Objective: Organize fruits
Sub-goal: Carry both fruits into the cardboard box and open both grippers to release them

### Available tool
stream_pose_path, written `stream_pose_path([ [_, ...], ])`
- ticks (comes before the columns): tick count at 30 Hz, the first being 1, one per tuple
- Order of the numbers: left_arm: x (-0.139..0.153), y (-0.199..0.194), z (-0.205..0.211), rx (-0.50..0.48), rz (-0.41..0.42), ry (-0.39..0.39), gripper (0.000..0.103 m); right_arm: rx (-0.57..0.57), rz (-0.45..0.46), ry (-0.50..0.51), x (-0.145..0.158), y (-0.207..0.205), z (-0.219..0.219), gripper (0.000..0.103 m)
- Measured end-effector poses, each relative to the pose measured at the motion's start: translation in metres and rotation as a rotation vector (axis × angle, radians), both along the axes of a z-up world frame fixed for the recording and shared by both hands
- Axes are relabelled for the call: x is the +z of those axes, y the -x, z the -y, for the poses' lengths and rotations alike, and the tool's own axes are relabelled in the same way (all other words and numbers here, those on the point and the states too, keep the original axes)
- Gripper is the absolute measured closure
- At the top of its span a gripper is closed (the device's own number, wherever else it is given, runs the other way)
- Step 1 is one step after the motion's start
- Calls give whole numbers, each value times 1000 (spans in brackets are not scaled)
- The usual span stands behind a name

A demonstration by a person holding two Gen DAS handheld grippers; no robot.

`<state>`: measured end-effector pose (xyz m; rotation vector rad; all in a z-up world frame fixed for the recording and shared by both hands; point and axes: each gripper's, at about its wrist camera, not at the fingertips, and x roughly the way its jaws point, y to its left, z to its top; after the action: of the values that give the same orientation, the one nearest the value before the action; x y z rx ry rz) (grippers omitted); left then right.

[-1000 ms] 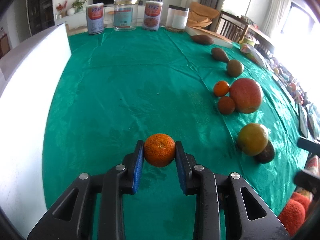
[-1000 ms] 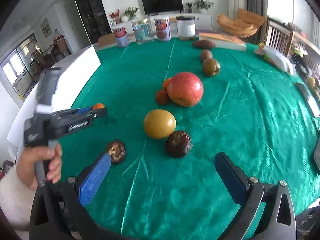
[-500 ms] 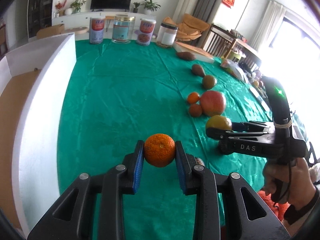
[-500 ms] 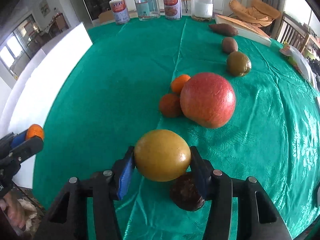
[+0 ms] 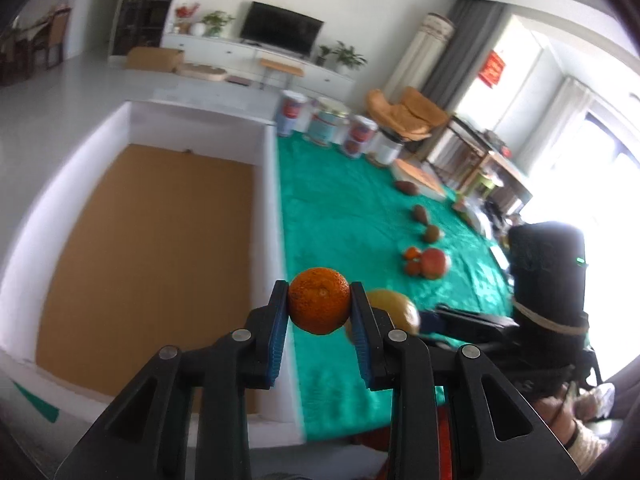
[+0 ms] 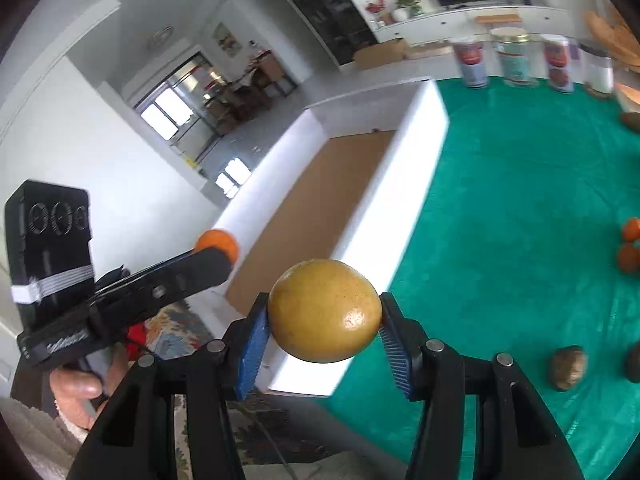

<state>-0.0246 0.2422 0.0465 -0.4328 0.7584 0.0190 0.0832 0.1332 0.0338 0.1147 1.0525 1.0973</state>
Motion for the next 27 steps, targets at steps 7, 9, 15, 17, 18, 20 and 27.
stream_pose_path([
  [7, -61, 6, -86, 279, -161, -145, 73, 128, 35, 109, -32, 20, -102, 50],
  [9, -77, 5, -93, 292, -191, -154, 72, 144, 60, 146, -42, 21, -121, 50],
  [15, -84, 1, -96, 306, -190, -210, 33, 124, 94, 178, -52, 11, -144, 38],
  [17, -80, 1, -93, 325, -172, -244, 21, 90, 121, 154, -41, 10, -132, 23],
  [18, -76, 2, -90, 334, -162, -257, 14, 73, 134, 136, -36, 8, -122, 22],
  [20, -71, 1, -82, 328, -132, -268, 13, 29, 154, 116, -27, 6, -100, 20],
  [27, -43, -12, -20, 196, 0, -350, 7, -233, 292, 157, -23, 33, 38, 2],
])
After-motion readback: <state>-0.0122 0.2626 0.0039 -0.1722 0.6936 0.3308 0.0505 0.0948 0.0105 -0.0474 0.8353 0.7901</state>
